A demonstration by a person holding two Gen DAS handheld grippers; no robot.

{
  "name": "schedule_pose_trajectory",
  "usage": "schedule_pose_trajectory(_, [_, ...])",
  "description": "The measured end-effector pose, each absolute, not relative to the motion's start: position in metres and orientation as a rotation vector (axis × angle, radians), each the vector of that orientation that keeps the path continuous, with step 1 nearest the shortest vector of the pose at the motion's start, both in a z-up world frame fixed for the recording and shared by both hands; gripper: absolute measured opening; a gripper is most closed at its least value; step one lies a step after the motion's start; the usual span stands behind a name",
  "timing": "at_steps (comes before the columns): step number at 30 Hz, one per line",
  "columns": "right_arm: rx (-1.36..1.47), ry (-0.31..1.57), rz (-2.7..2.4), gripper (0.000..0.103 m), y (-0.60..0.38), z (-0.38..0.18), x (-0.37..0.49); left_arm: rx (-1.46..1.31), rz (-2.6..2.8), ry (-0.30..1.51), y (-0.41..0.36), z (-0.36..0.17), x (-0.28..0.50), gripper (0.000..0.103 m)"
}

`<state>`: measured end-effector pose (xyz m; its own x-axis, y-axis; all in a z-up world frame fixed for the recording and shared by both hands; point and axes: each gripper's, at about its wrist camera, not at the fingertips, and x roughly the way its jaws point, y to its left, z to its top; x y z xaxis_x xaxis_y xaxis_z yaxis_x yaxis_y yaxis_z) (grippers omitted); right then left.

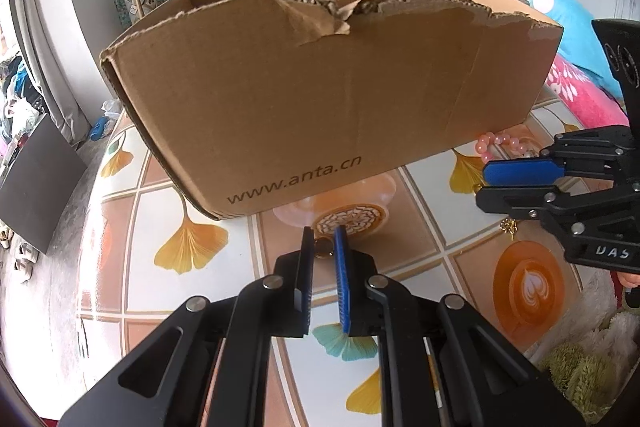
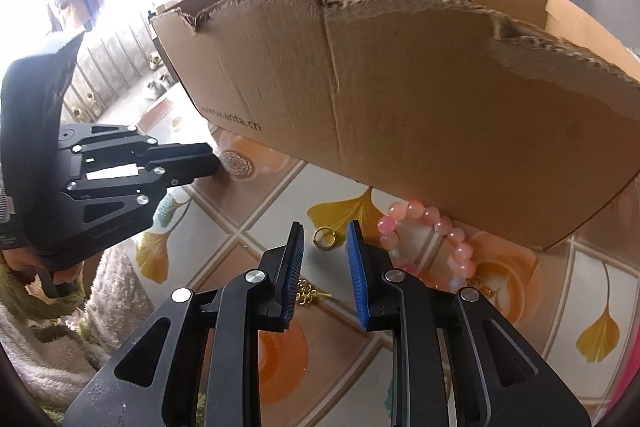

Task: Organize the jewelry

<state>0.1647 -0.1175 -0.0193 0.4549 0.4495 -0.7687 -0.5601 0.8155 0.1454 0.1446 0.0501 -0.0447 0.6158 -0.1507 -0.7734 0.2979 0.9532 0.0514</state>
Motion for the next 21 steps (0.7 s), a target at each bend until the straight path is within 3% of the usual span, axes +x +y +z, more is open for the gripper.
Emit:
schedule_pose_trajectory(6, [-0.217, 0.878, 0.599, 0.011, -0.1139, -0.0170, 0.1615, 0.184, -0.260, 0.869, 0.0511, -0.0450, 0.1446, 0.010])
schedule_pose_trajectory(21, [-0.226, 0.868, 0.602, 0.008, -0.1087, -0.0147, 0.1613, 0.186, -0.262, 0.865, 0.0496, -0.0447, 0.1433, 0.010])
